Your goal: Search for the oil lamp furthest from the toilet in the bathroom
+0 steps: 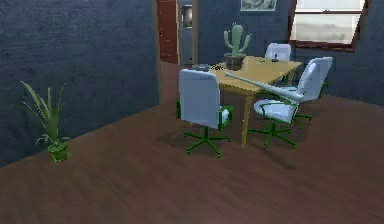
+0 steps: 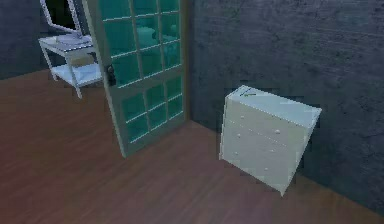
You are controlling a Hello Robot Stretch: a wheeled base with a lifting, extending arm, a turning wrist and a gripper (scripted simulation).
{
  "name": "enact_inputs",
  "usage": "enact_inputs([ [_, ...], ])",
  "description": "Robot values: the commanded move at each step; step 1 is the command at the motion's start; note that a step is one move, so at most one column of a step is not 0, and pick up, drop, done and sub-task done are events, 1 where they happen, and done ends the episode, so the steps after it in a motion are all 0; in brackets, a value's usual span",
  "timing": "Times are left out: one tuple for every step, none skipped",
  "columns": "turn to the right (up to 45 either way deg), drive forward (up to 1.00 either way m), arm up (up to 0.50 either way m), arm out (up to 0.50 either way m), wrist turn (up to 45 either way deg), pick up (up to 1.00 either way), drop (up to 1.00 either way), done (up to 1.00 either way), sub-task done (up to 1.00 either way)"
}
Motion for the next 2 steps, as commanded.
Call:
enact_inputs([
  [0.0, 0.50, 0.00, 0.00, 0.0, 0.00, 0.00, 0.00, 0.00],
  [-33.0, 0.00, 0.00, 0.00, 0.0, 0.00, 0.00, 0.00, 0.00],
])
